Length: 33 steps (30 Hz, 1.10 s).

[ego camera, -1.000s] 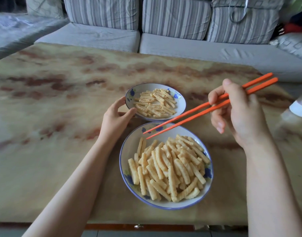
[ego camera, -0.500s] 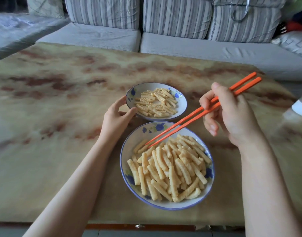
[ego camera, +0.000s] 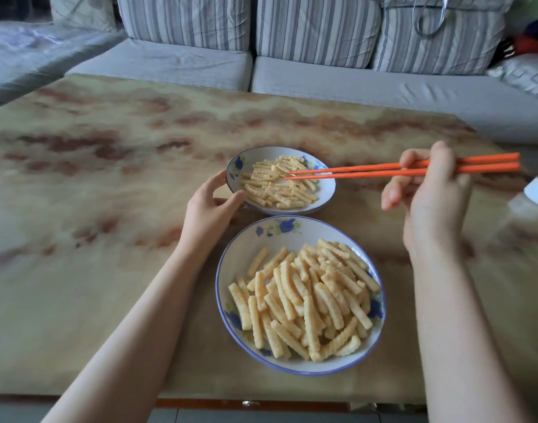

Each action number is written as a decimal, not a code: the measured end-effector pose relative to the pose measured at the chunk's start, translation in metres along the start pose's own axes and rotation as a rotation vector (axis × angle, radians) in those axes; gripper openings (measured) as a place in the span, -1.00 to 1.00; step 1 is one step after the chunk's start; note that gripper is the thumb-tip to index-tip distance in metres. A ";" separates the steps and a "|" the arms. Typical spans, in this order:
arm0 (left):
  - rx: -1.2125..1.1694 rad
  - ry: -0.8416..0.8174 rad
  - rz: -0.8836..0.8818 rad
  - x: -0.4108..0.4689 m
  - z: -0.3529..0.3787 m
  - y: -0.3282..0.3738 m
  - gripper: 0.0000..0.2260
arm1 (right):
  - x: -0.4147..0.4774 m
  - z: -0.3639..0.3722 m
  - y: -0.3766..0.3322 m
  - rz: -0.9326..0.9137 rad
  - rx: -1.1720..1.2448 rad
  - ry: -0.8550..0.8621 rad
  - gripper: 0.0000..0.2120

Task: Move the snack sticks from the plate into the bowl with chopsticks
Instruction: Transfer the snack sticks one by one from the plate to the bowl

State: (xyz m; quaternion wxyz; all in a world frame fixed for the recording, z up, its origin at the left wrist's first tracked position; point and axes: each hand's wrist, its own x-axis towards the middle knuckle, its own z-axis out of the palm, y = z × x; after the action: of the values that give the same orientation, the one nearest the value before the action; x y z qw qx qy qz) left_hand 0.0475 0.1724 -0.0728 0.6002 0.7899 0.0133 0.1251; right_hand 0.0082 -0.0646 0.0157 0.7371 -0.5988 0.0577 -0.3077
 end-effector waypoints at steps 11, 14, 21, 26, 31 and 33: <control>-0.025 -0.007 -0.018 -0.001 0.000 0.001 -0.60 | -0.002 0.015 0.030 -0.019 -0.190 -0.087 -0.55; -0.036 -0.012 -0.020 -0.001 0.000 0.001 -0.59 | -0.001 0.010 0.026 -0.038 -0.155 -0.070 -0.57; -0.046 -0.009 -0.023 -0.001 -0.001 0.001 -0.59 | 0.002 -0.004 -0.004 0.003 -0.053 -0.210 -0.57; -0.039 -0.011 -0.022 -0.001 0.000 0.002 -0.60 | -0.005 -0.008 -0.020 0.054 -0.187 -0.462 -0.55; -0.047 -0.014 -0.031 0.000 0.000 0.001 -0.59 | -0.012 -0.004 -0.019 0.127 -0.289 -0.579 -0.53; -0.049 -0.012 -0.031 0.000 0.000 0.000 -0.59 | -0.013 -0.002 -0.018 0.155 -0.297 -0.588 -0.54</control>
State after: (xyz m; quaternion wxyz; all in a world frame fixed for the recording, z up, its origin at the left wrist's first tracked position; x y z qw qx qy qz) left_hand 0.0473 0.1728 -0.0731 0.6213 0.7754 0.0188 0.1112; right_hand -0.0102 -0.0616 0.0278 0.6481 -0.7567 -0.0678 -0.0531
